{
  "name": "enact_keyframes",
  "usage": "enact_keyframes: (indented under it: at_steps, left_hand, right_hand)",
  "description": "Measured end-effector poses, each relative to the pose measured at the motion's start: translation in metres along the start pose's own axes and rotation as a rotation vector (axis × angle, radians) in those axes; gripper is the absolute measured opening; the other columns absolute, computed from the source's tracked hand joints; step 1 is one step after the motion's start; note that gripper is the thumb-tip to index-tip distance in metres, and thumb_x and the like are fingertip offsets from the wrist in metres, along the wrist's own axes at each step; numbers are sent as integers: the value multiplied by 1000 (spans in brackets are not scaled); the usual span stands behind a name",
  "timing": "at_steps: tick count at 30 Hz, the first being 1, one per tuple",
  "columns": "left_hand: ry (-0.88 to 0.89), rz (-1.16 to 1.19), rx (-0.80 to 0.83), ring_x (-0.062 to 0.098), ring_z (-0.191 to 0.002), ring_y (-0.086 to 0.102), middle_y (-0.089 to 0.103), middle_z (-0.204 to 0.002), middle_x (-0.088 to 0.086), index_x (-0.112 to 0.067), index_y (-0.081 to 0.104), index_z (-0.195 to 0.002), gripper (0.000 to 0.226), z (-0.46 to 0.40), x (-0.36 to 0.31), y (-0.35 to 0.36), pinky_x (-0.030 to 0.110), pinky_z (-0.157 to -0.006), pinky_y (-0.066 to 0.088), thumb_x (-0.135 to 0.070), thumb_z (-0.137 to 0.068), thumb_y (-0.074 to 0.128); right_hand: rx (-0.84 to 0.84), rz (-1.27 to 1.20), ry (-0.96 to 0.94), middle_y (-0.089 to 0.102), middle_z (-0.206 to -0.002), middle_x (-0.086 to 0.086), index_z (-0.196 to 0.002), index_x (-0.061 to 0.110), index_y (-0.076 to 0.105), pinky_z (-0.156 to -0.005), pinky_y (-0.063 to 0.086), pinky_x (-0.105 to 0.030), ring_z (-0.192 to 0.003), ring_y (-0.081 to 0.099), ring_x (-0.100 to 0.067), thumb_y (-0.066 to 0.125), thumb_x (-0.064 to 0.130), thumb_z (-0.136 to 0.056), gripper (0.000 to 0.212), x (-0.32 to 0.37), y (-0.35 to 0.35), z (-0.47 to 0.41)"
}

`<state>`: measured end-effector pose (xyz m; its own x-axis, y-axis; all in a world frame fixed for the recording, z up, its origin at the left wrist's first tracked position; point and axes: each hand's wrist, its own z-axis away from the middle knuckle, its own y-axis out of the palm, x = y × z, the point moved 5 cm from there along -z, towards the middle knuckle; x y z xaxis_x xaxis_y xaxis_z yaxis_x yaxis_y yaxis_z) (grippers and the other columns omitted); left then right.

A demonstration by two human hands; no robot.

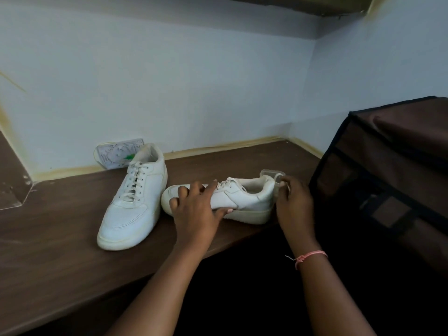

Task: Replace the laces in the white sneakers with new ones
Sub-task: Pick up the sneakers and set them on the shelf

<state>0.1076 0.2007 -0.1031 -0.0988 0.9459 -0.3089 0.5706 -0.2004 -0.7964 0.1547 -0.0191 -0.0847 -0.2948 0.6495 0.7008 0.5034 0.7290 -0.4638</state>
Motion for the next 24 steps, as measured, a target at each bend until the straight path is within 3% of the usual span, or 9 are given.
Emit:
enact_keyframes:
  at_steps: [2, 5, 9, 12, 16, 19, 21, 22, 24]
  left_hand:
    - [-25, -35, 15, 23, -115, 42, 53, -128, -8, -39, 47, -141, 71, 0, -7, 2, 38, -87, 29, -69, -78, 62]
    - [-61, -22, 27, 22, -114, 43, 54, -125, -8, -36, 50, -138, 66, -1, -6, -1, 38, -88, 31, -64, -79, 64]
    - [-114, 51, 4, 24, -108, 52, 58, -119, -5, -31, 55, -133, 66, 1, 4, -8, 39, -89, 37, -60, -76, 70]
    - [-122, 128, 21, 26, -113, 55, 49, -132, 3, -25, 44, -143, 76, 3, 3, -15, 41, -94, 47, -47, -77, 76]
    - [-197, 287, 113, 24, -113, 56, 48, -132, 3, -27, 48, -137, 58, 1, 8, -24, 35, -89, 45, -32, -84, 73]
    - [-208, 444, 186, 21, -114, 56, 51, -132, 2, -27, 49, -134, 45, 0, 15, -21, 31, -91, 44, -13, -92, 58]
    - [-201, 603, 239, 17, -120, 54, 52, -135, -1, -27, 49, -135, 48, -2, 18, -18, 23, -91, 39, -3, -93, 50]
    - [-204, 689, 280, 13, -121, 53, 52, -137, -3, -28, 49, -136, 51, -3, 17, -16, 20, -92, 38, -1, -93, 49]
    - [-232, 837, 318, 8, -118, 55, 54, -137, -6, -31, 51, -135, 51, -6, 20, -16, 20, -96, 41, -1, -94, 50]
  right_hand:
    - [-20, -33, -8, 61, -112, -10, -116, 6, 63, -84, 43, -27, -101, 58, -22, 50, 20, -97, 26, 14, -6, 9]
    - [86, -126, 0, 60, -110, -1, -116, 11, 61, -79, 42, -19, -98, 57, -13, 55, 21, -97, 22, 21, 4, 19]
    - [180, -152, 58, 63, -106, -3, -109, 12, 62, -86, 49, -27, -99, 61, -17, 61, 13, -93, 17, 16, 24, 24]
    - [370, -190, 200, 62, -93, 6, -104, 17, 63, -70, 45, -16, -85, 60, -7, 62, 19, -93, 11, 22, 41, 28]
    - [556, -403, 440, 67, -104, -2, -101, 24, 60, -76, 59, -35, -90, 67, -18, 64, 23, -90, 12, 42, 67, 41]
    - [609, -539, 548, 65, -116, -6, -116, 21, 57, -91, 55, -38, -104, 65, -24, 65, 20, -85, 32, 50, 81, 42]
    - [704, -618, 539, 59, -133, -4, -139, 25, 46, -105, 46, -41, -117, 60, -20, 71, 29, -73, 70, 58, 95, 46]
    - [730, -613, 526, 55, -139, -3, -146, 27, 38, -107, 44, -41, -121, 57, -18, 74, 32, -69, 85, 60, 100, 48]
    - [717, -471, 425, 48, -144, -1, -153, 25, 26, -107, 43, -37, -127, 52, -18, 75, 28, -78, 90, 68, 107, 52]
